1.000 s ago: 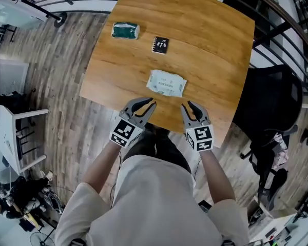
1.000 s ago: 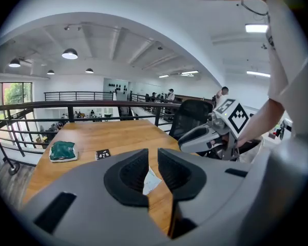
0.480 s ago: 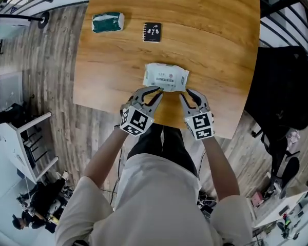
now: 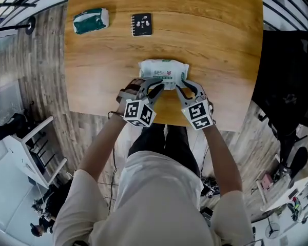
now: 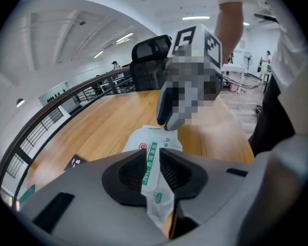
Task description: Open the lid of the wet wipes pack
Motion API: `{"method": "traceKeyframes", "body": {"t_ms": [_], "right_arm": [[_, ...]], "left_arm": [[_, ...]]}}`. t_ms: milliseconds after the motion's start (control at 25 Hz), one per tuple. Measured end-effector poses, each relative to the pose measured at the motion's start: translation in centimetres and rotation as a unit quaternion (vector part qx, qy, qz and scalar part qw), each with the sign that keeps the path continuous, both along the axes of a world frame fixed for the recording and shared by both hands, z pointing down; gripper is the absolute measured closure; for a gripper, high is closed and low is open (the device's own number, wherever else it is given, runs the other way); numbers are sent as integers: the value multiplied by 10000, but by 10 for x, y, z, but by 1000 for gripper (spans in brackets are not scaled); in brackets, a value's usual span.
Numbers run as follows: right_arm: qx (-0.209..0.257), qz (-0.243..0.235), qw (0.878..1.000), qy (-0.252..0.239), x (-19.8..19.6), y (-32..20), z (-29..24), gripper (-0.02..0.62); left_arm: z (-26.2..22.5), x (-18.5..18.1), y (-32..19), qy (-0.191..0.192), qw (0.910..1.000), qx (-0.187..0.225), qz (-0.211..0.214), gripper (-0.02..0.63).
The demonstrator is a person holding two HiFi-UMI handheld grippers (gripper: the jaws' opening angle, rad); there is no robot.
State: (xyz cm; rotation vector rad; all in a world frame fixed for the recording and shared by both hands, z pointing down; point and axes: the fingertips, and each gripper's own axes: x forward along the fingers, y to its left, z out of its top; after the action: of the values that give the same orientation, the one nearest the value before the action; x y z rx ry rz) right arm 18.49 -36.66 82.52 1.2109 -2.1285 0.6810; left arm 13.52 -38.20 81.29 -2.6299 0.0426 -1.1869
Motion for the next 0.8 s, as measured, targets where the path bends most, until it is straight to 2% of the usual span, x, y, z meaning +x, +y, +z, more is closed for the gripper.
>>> {"method": "traceKeyframes", "body": {"t_ms": [240, 360, 680, 800], "right_arm": [[-145, 120, 9997, -179, -1, 1, 18, 504], [-166, 111, 9997, -136, -1, 1, 24, 503], [-264, 82, 9996, -49, 0, -1, 28, 503], [-234, 6, 9997, 30, -1, 0, 29, 505]], "left_arm": [[20, 5, 5, -278, 9964, 364, 707, 529], [32, 6, 7, -396, 9936, 515, 922, 523], [32, 7, 5, -341, 9938, 569, 891, 533], [21, 9, 5, -311, 9936, 583, 917, 518]]}}
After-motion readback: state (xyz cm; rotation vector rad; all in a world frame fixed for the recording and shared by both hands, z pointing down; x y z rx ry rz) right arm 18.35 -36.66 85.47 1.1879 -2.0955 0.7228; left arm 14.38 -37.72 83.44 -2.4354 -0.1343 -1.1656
